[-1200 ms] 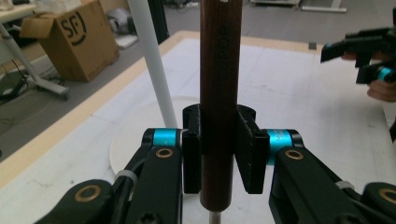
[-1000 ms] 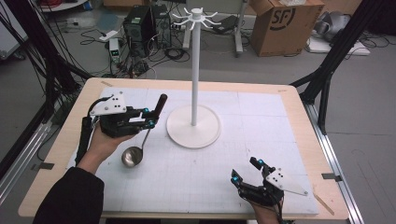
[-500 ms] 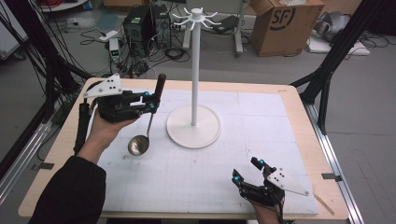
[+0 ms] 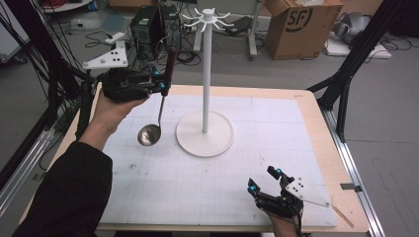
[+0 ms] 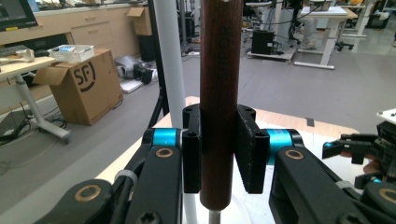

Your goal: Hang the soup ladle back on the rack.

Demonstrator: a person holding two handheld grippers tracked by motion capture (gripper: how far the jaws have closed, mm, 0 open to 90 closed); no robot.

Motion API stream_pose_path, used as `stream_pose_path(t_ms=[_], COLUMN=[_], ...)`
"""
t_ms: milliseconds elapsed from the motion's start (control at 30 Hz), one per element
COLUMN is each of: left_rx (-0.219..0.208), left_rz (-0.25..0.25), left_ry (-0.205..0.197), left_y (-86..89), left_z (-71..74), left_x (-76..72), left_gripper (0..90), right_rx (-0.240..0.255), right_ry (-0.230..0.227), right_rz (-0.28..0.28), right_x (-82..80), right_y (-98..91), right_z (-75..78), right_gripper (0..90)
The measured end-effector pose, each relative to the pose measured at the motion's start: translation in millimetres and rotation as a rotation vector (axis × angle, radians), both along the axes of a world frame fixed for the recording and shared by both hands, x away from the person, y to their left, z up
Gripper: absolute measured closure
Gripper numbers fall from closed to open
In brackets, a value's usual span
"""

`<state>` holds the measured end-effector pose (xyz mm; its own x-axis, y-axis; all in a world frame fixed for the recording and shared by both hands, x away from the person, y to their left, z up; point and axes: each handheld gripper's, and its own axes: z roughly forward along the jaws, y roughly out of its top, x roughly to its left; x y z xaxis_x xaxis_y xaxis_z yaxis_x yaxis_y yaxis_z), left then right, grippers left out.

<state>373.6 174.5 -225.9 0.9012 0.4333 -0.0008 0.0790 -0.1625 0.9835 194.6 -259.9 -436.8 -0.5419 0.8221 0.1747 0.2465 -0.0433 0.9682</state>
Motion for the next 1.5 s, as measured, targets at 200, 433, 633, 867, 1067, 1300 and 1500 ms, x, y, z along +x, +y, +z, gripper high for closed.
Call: stream_pose_path(t_ms=[200,433,633,867,1067,1300,1500], left_rx=[-0.016,-0.034,-0.037,-0.029,-0.03,-0.014,-0.029], left_rz=[-0.008,-0.022,-0.043,-0.073,-0.096,-0.097,-0.098], left_ry=[-0.001,0.0,0.008,0.033,0.036,0.052,0.05], left_y=[-1.9,-1.1,-2.3,-5.5,-8.5,-9.4,-9.8], left_z=[10.5,23.4,37.4,43.1,45.1,41.3,41.4], left_x=[7.9,15.8,27.0,43.4,49.1,55.2,58.4], left_gripper=[74.3,74.2,74.2,74.2,74.2,74.1,74.2], right_rx=[0.008,0.009,0.015,0.01,0.015,0.013,0.016], right_ry=[0.005,0.002,0.007,0.003,0.009,-0.001,0.004], right_rz=[-0.001,0.001,-0.006,-0.01,-0.014,-0.017,-0.014], right_x=[0.7,1.0,1.5,4.0,3.5,3.4,2.5], right_y=[-0.3,-1.6,-2.0,-3.6,-4.1,-4.8,-4.9], right_z=[-0.1,-0.4,-0.7,-1.6,-1.7,-1.4,-1.1], right_gripper=[16.8,16.9,16.9,16.8,16.8,16.9,16.9])
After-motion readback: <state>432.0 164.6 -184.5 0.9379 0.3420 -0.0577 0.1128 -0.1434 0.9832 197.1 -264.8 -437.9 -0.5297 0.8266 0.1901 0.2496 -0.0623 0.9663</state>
